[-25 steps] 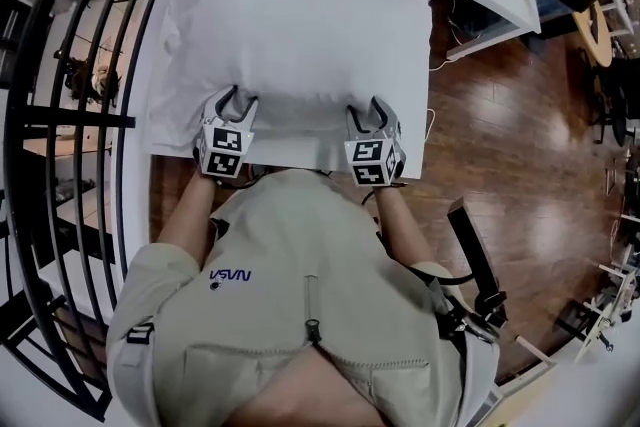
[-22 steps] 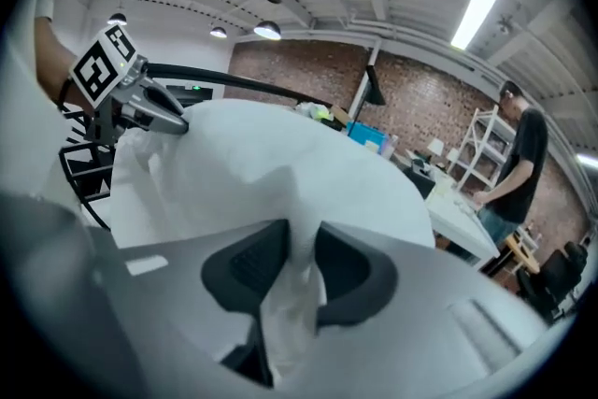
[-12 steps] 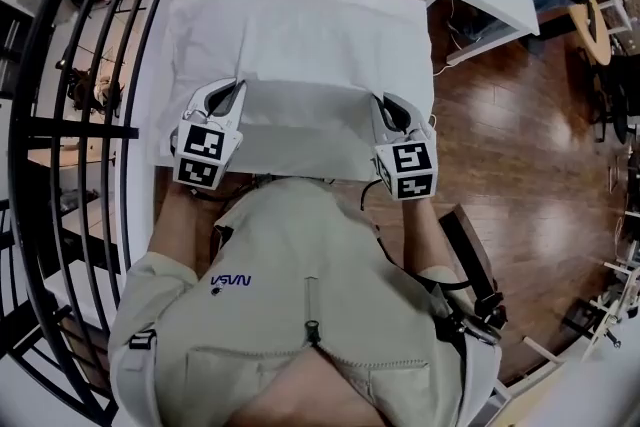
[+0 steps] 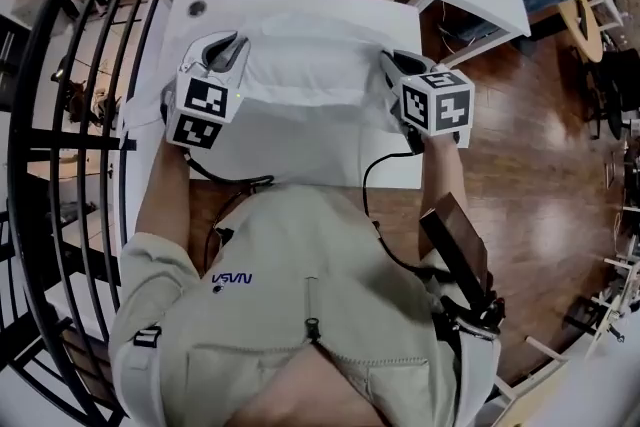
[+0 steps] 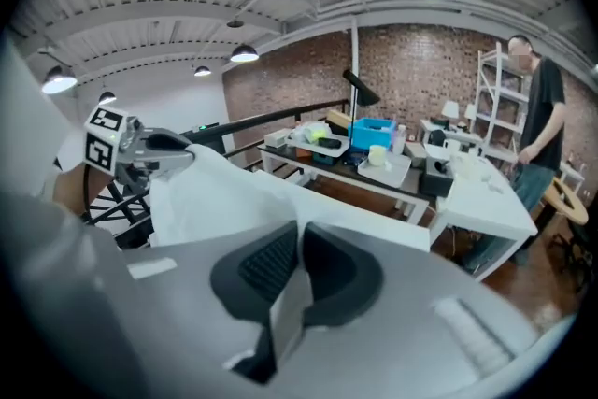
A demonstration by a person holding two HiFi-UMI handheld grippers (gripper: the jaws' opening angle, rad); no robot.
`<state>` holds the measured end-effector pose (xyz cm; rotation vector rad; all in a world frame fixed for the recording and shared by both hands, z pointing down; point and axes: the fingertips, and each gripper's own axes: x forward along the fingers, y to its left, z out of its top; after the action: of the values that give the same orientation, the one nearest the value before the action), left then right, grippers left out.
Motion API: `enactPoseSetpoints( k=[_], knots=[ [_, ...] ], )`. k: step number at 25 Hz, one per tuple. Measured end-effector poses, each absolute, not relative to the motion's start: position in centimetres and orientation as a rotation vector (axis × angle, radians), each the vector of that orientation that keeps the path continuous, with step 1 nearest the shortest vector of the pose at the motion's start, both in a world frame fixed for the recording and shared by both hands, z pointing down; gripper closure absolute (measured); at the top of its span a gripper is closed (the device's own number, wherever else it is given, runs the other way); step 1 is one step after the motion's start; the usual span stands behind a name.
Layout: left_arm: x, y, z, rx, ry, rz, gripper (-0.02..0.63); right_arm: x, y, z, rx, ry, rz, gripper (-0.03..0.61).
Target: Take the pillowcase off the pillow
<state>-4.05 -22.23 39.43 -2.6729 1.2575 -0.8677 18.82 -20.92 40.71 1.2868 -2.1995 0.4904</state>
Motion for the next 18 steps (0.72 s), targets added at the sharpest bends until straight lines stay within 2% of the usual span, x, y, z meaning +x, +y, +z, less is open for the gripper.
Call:
enactPoseSetpoints(
  k=[2, 5, 7, 8, 9, 11, 12, 13, 14, 16, 18],
  knots=[
    [-3.6, -20.4, 37.1, -2.606, 1.196, -0.772, 0.511, 18.9, -22.0, 40.0, 1.297, -2.193, 0.496, 0.569],
    [-2.8, -14.6, 35.3, -2.700, 1.048, -0.649, 0.500, 18.8, -22.6, 39.7, 1.300, -2.183, 0.505, 0.569],
    [-2.2, -11.1, 37.1, -2.796, 0.979, -0.675, 0.447, 18.8, -22.6, 39.9, 1.298, -2.181, 0.510, 0.569],
    [-1.8, -9.9, 39.2, -2.809, 0.956, -0.757, 0.352, 18.8, -22.6, 39.9, 1.298, -2.183, 0.512, 0.569],
    [-1.6, -9.4, 42.0, -2.767, 0.946, -0.878, 0.227, 18.8, -22.5, 39.9, 1.298, -2.186, 0.512, 0.569],
    [-1.9, -10.4, 46.9, -2.497, 0.967, -1.128, 0.124, 18.8, -22.6, 39.8, 1.296, -2.191, 0.508, 0.569],
    [-2.3, -11.8, 48.4, -2.315, 0.999, -1.211, 0.124, 18.8, -22.5, 39.8, 1.296, -2.193, 0.506, 0.569],
    [-2.7, -13.1, 49.0, -2.158, 1.042, -1.251, 0.193, 18.8, -22.4, 39.9, 1.297, -2.195, 0.505, 0.569],
    [-3.0, -14.1, 49.1, -2.059, 1.081, -1.256, 0.328, 18.8, -22.3, 40.0, 1.300, -2.195, 0.503, 0.569],
    [-2.8, -15.0, 48.8, -2.050, 1.119, -1.221, 0.443, 18.9, -22.1, 40.1, 1.320, -2.195, 0.484, 0.568],
    [-2.5, -15.5, 48.4, -2.141, 1.136, -1.167, 0.507, 19.3, -21.9, 39.8, 1.351, -2.211, 0.424, 0.561]
  ],
)
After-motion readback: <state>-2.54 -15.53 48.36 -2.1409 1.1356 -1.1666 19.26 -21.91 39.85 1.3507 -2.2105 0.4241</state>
